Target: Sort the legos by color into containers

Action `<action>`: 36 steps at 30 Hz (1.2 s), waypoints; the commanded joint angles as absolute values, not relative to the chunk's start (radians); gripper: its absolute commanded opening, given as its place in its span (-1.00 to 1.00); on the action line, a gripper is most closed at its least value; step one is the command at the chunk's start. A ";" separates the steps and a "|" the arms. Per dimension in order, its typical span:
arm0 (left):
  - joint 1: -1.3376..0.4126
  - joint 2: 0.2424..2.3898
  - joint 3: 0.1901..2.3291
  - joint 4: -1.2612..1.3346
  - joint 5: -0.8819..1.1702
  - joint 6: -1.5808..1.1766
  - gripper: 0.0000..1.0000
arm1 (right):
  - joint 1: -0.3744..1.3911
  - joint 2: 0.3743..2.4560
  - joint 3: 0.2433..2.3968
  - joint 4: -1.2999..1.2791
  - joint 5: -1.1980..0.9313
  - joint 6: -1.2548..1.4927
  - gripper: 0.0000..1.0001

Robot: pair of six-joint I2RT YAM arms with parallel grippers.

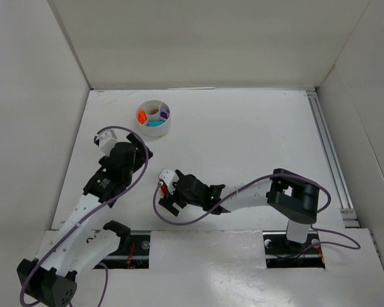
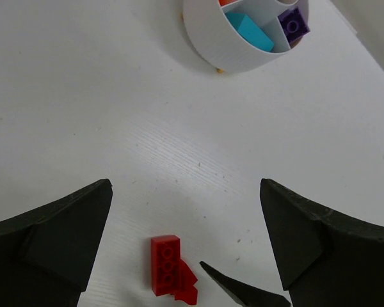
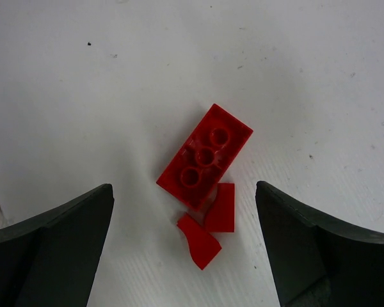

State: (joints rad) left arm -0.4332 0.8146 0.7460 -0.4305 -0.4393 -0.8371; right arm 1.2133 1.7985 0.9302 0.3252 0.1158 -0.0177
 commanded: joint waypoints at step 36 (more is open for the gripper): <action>-0.442 0.594 0.365 0.282 0.423 -0.661 0.83 | 1.226 1.413 0.761 0.470 0.170 -0.337 -0.76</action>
State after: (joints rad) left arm -0.4374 0.6399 0.4160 0.0219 0.1646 -0.6991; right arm 1.2236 1.4773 0.7673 0.4324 0.1974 -0.2703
